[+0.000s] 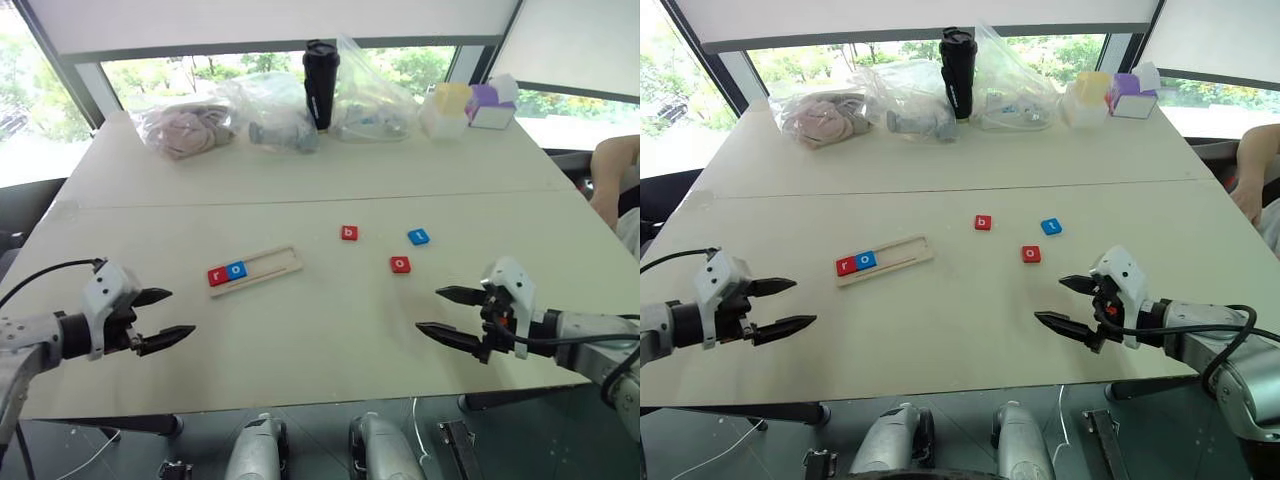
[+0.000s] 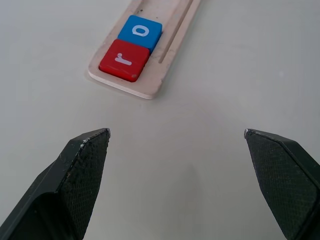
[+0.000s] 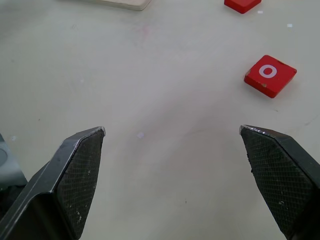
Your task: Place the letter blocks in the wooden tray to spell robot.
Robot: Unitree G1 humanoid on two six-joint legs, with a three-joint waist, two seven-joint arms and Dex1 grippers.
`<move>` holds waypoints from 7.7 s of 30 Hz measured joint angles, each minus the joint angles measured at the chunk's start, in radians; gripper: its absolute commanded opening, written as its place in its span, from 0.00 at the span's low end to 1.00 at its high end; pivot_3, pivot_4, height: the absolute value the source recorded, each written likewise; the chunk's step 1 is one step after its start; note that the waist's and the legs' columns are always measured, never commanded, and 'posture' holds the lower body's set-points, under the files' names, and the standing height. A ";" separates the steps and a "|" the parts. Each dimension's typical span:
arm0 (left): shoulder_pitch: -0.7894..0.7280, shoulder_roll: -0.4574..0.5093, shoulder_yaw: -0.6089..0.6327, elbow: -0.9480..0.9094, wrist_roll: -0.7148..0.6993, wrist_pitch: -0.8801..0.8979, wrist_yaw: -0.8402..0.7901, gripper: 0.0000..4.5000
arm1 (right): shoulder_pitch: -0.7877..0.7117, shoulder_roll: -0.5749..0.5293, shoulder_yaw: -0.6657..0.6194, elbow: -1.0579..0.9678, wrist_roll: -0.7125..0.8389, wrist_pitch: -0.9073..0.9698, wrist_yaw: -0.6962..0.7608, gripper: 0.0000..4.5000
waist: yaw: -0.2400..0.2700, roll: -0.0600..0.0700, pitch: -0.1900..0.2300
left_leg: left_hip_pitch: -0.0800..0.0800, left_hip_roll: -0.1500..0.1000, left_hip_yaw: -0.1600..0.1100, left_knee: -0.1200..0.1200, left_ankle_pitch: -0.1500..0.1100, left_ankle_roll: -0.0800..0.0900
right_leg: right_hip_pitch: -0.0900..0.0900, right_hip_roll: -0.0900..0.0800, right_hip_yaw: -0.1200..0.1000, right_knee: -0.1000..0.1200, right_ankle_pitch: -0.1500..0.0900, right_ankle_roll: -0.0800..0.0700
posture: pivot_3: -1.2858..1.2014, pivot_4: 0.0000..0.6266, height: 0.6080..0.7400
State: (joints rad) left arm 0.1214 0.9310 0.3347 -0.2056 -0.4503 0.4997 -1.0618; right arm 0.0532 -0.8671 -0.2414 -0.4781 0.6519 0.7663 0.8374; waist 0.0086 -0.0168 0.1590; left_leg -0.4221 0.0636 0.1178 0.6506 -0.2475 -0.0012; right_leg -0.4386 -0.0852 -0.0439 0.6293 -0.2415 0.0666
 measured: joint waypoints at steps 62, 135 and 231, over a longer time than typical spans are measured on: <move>-0.807 -0.157 -0.462 0.962 0.378 -0.489 -0.320 1.00 | -0.339 0.350 0.426 -0.106 -0.081 0.196 -0.351 0.99 | 0.001 -0.001 -0.001 | -0.005 0.002 -0.008 0.013 0.002 -0.002 | 0.006 0.004 -0.013 0.003 0.004 0.000 | 0.52 0.24 1.00; -0.988 -0.436 -0.577 1.187 0.509 -0.918 -0.306 0.99 | -0.073 0.034 0.114 -0.282 0.009 0.202 -0.281 1.00 | 0.030 0.009 -0.012 | -0.004 -0.002 -0.015 0.016 0.000 0.003 | 0.012 -0.002 -0.014 -0.001 0.003 0.001 | 0.52 0.24 1.00; -0.270 -0.029 -0.131 -0.191 -0.130 0.199 0.085 1.00 | -0.610 0.729 0.217 0.218 -0.413 0.502 -0.835 0.26 | -0.031 0.003 0.000 | -0.006 0.002 -0.013 -0.005 0.005 -0.008 | -0.001 0.005 -0.012 0.000 0.005 0.003 | 0.52 0.24 1.00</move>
State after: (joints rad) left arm -0.1482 0.9019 0.2039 -0.3970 -0.5799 0.6984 -0.9763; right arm -0.5564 -0.1379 -0.0240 -0.2600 0.2390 1.2681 0.0024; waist -0.0225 -0.0139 0.1588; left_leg -0.4280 0.0659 0.1044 0.6452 -0.2421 -0.0088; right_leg -0.4401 -0.0803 -0.0564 0.6295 -0.2368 0.0695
